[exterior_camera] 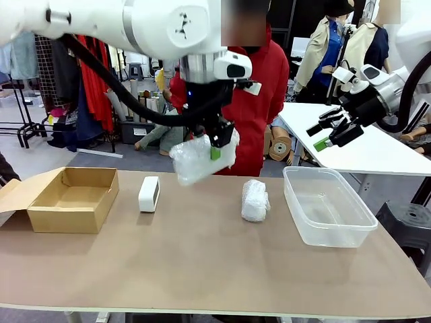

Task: Separate and place wrapped and unwrapped clocks.
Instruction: Pick up the Digital clock indicated by the person.

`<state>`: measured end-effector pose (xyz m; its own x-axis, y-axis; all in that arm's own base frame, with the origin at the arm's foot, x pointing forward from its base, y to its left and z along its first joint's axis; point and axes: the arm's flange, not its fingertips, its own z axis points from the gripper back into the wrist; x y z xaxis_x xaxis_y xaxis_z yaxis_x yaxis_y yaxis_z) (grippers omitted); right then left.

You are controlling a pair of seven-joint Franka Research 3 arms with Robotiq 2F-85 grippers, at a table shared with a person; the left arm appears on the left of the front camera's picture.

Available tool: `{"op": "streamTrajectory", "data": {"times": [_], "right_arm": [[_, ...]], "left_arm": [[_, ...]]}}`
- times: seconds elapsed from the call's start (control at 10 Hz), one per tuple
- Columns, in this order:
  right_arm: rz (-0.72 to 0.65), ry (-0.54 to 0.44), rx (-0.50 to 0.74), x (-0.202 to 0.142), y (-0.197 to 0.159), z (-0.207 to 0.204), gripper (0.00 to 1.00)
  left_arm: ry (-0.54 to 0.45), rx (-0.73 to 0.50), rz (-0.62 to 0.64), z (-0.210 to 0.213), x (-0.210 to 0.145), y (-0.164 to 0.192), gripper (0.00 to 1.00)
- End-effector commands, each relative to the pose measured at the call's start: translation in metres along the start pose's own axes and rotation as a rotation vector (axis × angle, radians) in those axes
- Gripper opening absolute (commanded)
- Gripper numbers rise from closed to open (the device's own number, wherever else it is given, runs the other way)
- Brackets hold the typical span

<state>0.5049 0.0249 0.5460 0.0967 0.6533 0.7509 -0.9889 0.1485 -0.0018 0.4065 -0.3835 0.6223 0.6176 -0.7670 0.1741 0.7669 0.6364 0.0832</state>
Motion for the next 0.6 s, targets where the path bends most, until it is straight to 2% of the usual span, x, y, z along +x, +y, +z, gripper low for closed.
{"op": "streamTrajectory", "data": {"times": [0.0, 0.2, 0.4, 0.5], "right_arm": [[0.003, -0.002, -0.002, 0.001, 0.000, 0.001, 1.00], [0.003, -0.002, -0.002, 0.001, 0.000, 0.001, 1.00], [0.003, -0.002, -0.002, 0.001, 0.000, 0.001, 1.00], [0.003, -0.002, -0.002, 0.001, 0.000, 0.001, 1.00]], "left_arm": [[0.024, 0.106, -0.071, 0.024, -0.003, 0.001, 0.00], [0.025, 0.213, -0.101, 0.049, -0.003, 0.009, 0.00], [-0.009, 0.214, -0.138, 0.053, -0.002, 0.013, 0.00], [0.017, 0.196, -0.092, 0.050, -0.006, 0.010, 0.00]]}}
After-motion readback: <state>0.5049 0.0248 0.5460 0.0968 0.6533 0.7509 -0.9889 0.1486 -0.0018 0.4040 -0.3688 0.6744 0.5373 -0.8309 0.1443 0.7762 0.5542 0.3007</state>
